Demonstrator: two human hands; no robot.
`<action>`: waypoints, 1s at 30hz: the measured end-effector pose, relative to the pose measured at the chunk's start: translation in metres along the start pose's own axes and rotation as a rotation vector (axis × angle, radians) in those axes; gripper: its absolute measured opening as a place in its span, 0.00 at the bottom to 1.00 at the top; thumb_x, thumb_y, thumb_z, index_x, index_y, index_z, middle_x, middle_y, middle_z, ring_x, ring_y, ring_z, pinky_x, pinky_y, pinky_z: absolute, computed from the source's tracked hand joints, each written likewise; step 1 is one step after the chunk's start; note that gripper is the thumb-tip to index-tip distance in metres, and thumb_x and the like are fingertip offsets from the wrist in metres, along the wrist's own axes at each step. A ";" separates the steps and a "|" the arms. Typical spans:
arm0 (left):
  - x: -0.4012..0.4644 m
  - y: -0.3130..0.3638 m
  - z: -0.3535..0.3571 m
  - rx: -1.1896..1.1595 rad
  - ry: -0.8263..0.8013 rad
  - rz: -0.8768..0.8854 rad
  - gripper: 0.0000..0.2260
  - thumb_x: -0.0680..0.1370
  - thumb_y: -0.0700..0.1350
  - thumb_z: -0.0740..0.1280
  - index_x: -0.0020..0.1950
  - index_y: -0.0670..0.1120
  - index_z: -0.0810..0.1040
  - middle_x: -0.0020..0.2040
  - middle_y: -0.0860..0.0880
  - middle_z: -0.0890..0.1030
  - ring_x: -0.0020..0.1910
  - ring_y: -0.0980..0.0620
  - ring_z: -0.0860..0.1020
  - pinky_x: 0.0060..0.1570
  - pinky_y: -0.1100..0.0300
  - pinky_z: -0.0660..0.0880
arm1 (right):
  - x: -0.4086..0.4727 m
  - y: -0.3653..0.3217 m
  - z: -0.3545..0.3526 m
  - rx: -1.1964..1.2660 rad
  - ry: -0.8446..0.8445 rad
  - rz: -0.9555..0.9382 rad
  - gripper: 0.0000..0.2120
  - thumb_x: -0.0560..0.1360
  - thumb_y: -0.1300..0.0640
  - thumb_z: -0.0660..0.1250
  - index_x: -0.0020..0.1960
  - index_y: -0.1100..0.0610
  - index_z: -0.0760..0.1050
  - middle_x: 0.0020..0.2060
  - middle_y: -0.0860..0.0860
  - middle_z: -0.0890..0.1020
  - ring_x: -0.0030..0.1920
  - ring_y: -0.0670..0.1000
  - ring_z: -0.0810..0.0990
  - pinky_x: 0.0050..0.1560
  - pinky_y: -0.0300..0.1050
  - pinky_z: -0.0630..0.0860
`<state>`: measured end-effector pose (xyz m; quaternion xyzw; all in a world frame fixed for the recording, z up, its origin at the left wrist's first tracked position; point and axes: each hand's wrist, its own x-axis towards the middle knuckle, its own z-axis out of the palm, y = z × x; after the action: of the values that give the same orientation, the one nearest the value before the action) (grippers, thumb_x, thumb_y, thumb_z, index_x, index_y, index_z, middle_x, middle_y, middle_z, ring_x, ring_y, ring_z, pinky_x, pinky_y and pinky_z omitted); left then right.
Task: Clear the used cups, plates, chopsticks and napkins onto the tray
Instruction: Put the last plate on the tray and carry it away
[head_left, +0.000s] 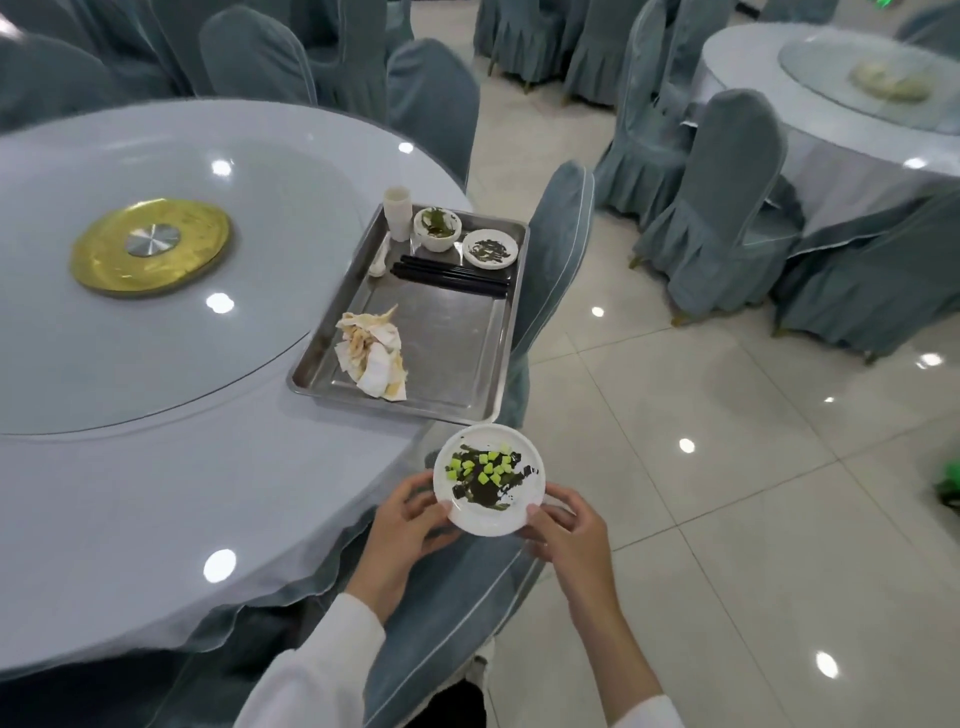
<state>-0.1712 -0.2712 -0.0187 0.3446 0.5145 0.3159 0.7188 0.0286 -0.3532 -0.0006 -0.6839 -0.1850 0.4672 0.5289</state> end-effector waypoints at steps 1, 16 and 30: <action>0.010 0.003 0.010 0.006 0.003 -0.003 0.17 0.79 0.40 0.75 0.66 0.53 0.80 0.60 0.52 0.87 0.57 0.51 0.86 0.51 0.50 0.85 | 0.011 -0.006 -0.004 0.005 0.017 -0.003 0.15 0.79 0.61 0.75 0.63 0.50 0.80 0.49 0.50 0.90 0.44 0.55 0.90 0.41 0.50 0.86; 0.117 0.034 0.156 -0.052 0.259 -0.013 0.18 0.76 0.33 0.75 0.62 0.49 0.81 0.53 0.47 0.89 0.51 0.47 0.88 0.47 0.51 0.86 | 0.181 -0.073 -0.084 0.003 -0.110 0.034 0.15 0.78 0.62 0.74 0.60 0.49 0.79 0.46 0.52 0.90 0.43 0.56 0.90 0.39 0.46 0.84; 0.186 0.066 0.287 -0.173 0.354 0.107 0.29 0.74 0.34 0.78 0.70 0.58 0.79 0.57 0.44 0.88 0.57 0.42 0.86 0.55 0.43 0.84 | 0.328 -0.155 -0.151 -0.097 -0.314 0.003 0.14 0.78 0.64 0.74 0.60 0.50 0.80 0.46 0.53 0.89 0.42 0.57 0.89 0.39 0.47 0.84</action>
<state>0.1470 -0.1329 0.0052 0.2474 0.5847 0.4523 0.6264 0.3545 -0.1334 -0.0068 -0.6275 -0.2869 0.5596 0.4591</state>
